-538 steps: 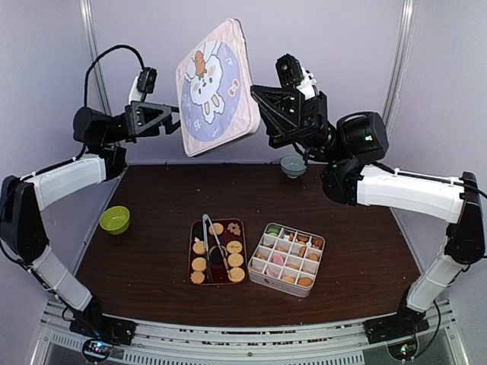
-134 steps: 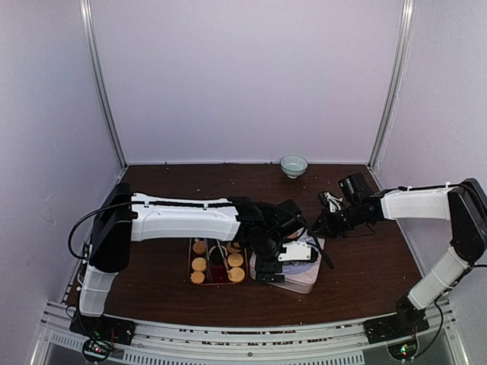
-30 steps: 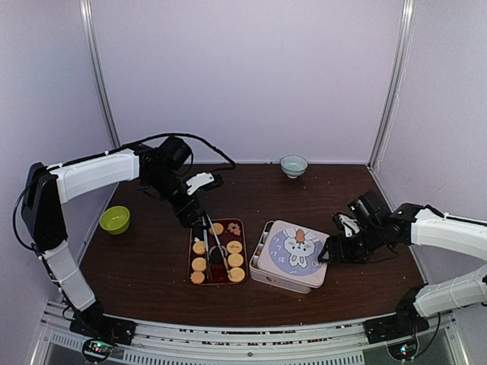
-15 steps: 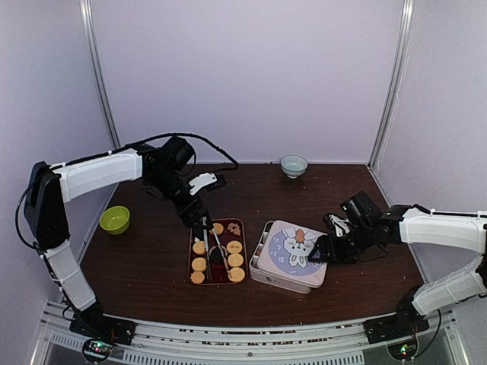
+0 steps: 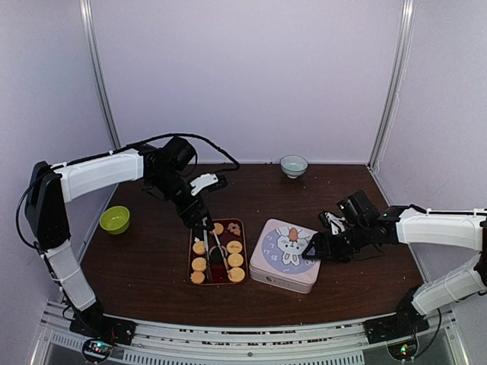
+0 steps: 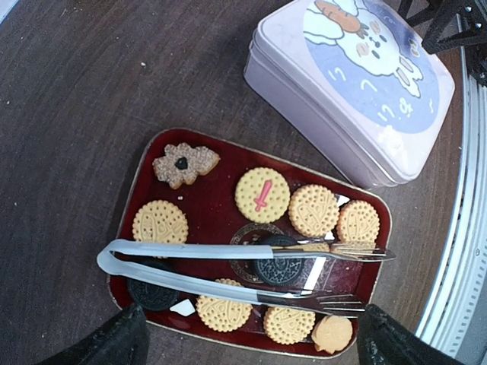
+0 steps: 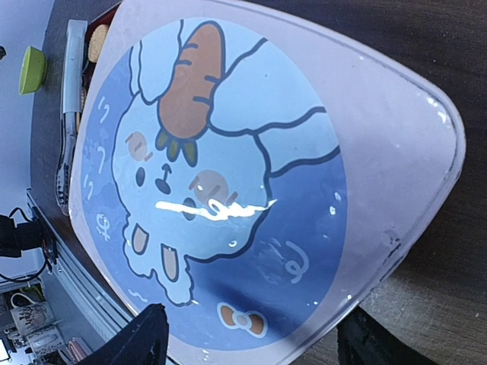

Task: Pack the cookies
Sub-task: Adjust the box lid on the packing box.

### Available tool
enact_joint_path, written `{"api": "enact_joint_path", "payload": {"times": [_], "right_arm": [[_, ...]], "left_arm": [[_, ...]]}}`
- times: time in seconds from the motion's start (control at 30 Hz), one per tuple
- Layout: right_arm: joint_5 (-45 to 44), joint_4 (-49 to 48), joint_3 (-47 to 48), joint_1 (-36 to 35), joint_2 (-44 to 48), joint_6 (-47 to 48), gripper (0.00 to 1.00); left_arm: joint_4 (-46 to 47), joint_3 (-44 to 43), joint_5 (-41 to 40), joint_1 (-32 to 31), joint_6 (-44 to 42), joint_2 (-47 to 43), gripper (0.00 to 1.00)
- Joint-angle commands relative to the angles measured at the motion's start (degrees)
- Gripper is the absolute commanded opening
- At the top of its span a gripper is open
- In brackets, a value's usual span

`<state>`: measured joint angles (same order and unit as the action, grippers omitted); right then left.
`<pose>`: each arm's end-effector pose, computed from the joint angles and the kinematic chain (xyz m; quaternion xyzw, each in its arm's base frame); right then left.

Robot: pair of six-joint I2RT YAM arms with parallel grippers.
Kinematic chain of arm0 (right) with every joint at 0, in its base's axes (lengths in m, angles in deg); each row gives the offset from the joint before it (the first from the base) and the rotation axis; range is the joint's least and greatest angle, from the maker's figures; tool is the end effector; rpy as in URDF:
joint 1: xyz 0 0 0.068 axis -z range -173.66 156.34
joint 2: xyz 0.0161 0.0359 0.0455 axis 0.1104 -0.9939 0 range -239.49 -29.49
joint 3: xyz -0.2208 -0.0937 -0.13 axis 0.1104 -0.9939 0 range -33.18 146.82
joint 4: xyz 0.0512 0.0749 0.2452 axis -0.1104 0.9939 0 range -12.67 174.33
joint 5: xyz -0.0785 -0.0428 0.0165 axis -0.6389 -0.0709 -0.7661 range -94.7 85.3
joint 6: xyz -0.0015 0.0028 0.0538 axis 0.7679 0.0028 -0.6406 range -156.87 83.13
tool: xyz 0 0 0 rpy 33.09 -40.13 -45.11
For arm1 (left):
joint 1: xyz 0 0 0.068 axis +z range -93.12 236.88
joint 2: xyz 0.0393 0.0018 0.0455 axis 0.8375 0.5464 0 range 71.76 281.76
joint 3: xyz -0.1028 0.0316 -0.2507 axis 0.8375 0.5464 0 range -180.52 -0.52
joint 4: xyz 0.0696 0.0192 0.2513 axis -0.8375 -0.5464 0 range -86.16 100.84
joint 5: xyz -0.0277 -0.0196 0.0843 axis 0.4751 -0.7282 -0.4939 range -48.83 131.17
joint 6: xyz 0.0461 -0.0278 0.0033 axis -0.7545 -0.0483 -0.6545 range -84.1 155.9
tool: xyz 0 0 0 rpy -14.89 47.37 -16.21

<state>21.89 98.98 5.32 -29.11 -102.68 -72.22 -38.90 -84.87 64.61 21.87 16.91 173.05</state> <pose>0.1845 0.1510 0.1881 -0.0674 0.9314 0.3427 0.1022 0.2914 -0.2215 0.2605 0.4719 0.8358 -0.2246 0.1682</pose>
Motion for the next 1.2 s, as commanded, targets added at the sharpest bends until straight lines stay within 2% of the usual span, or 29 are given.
{"api": "enact_joint_path", "payload": {"times": [0.0, 0.27, 0.5, 0.63, 0.77, 1.0, 1.17], "right_arm": [[0.56, -3.27, 0.68, -1.13, -1.65, -1.49, 0.76], [0.09, -3.57, 2.09, -2.03, -2.50, -1.92, 0.76], [-0.13, -3.46, 1.75, -2.18, -1.62, -2.54, 0.76], [-0.09, -3.73, 1.48, -2.18, -1.81, -2.77, 0.76], [0.19, -4.18, 1.32, -2.18, -2.17, -3.05, 0.76], [0.39, -4.23, 1.16, -2.18, -2.09, -2.81, 0.75], [0.65, -4.38, 1.16, -2.18, -2.32, -2.88, 0.75]], "left_arm": [[0.47, -2.63, 1.79, -0.79, -0.55, 1.86, 0.98], [2.11, -9.19, 2.87, -5.34, 1.72, 8.46, 0.98], [4.69, -20.84, 4.92, -10.41, 9.14, 18.04, 0.98], [7.96, -23.77, 5.36, -12.48, 13.46, 21.08, 0.98], [10.35, -22.37, 3.75, -13.54, 14.15, 22.51, 0.98], [11.39, -16.53, -5.30, -13.86, 11.37, 24.83, 0.94], [12.48, -14.04, -7.60, -13.74, 11.85, 24.52, 0.91]]}}
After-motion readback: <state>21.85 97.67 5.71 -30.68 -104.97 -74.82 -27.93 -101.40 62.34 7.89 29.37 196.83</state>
